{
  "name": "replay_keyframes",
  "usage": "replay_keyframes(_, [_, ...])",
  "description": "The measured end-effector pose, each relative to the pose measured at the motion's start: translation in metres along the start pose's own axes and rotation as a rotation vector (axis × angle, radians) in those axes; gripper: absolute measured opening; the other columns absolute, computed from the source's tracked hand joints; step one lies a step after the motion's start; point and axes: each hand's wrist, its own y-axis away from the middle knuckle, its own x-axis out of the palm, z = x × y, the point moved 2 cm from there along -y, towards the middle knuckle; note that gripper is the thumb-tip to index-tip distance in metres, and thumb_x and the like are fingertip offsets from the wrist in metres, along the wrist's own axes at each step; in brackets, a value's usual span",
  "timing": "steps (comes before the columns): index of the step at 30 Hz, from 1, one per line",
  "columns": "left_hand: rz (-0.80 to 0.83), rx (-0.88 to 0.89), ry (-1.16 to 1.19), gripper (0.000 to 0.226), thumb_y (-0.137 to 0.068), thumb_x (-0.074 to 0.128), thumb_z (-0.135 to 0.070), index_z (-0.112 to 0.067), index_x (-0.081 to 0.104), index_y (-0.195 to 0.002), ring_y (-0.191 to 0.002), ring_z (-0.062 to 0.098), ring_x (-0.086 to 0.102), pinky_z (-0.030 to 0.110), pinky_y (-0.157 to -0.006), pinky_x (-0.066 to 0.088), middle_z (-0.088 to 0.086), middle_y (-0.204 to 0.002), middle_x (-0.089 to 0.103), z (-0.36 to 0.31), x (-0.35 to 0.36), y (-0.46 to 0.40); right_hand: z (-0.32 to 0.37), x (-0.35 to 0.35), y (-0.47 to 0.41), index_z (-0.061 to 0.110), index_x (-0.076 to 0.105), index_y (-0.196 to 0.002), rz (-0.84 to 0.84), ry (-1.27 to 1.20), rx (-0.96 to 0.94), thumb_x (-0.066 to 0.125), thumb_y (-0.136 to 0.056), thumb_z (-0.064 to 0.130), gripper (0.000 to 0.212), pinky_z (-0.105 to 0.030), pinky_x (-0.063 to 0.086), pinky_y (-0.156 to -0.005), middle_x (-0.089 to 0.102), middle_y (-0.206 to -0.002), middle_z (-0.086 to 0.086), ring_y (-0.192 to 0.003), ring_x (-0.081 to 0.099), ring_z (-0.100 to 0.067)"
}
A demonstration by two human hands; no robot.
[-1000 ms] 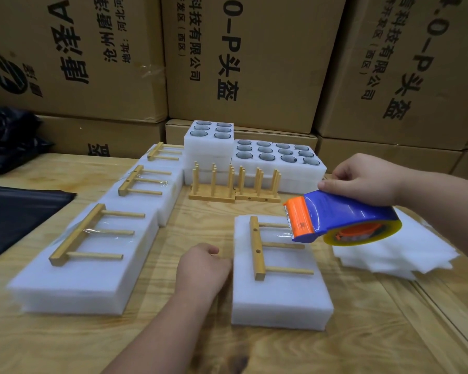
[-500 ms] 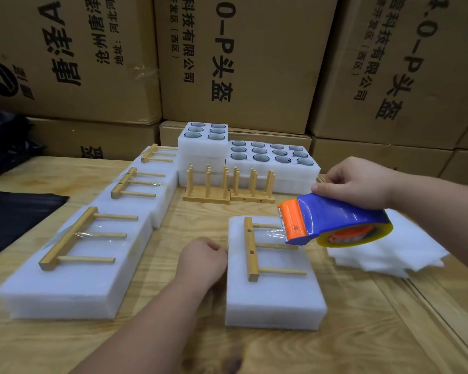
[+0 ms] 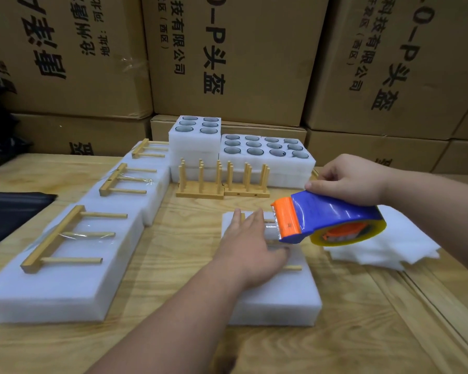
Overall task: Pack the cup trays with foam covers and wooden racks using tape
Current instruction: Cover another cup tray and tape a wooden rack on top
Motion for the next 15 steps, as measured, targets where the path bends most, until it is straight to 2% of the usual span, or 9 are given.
replay_keyframes(3, [-0.027,0.03,-0.184,0.104,-0.087,0.045,-0.074,-0.014,0.004,-0.161,-0.154,0.025,-0.019,0.035,-0.123,-0.006,-0.003,-0.169,0.009,-0.003,0.006,-0.001,-0.002,0.004,-0.002,0.007,0.068,-0.074,0.028,0.02,-0.012,0.058,-0.091,0.063,0.059,-0.033,0.043,-0.058,0.062,-0.064,-0.01,-0.058,0.054,-0.017])
replay_keyframes(5, [-0.02,0.021,-0.251,0.106,-0.086,0.04,-0.079,-0.013,0.003,-0.161,-0.153,0.027,-0.021,0.036,-0.123,-0.008,-0.001,-0.17,0.006,-0.005,0.006,-0.001,-0.004,0.006,-0.003,0.006,0.066,-0.071,0.038,0.03,-0.015,0.056,-0.091,0.064,0.062,-0.031,0.04,-0.055,0.054,-0.055,-0.002,-0.054,0.049,-0.015])
replay_keyframes(7, [0.0,0.007,-0.284,0.107,-0.086,0.036,-0.081,-0.013,0.002,-0.161,-0.153,0.027,-0.023,0.039,-0.125,-0.006,-0.001,-0.17,0.003,-0.004,0.007,-0.001,-0.007,0.011,-0.003,0.008,0.064,-0.065,0.058,0.041,-0.022,0.055,-0.09,0.066,0.064,-0.029,0.037,-0.052,0.049,-0.049,0.005,-0.047,0.044,-0.009])
replay_keyframes(11, [0.016,-0.002,-0.305,0.107,-0.086,0.035,-0.082,-0.014,0.002,-0.161,-0.153,0.027,-0.022,0.041,-0.126,-0.001,-0.002,-0.17,0.002,-0.006,0.007,0.0,-0.018,0.019,0.001,0.013,0.056,-0.055,0.047,-0.015,-0.031,0.057,-0.089,0.066,0.064,-0.021,0.031,-0.046,0.042,-0.045,0.007,-0.042,0.037,-0.008])
replay_keyframes(15, [0.015,-0.011,-0.292,0.105,-0.085,0.037,-0.081,-0.017,0.003,-0.162,-0.153,0.025,-0.021,0.041,-0.127,0.002,-0.004,-0.17,0.002,-0.006,0.006,0.0,-0.024,0.024,0.005,0.026,0.061,-0.05,0.062,-0.118,-0.03,0.054,-0.08,0.071,0.055,-0.015,0.031,-0.042,0.044,-0.043,0.011,-0.041,0.041,-0.006])
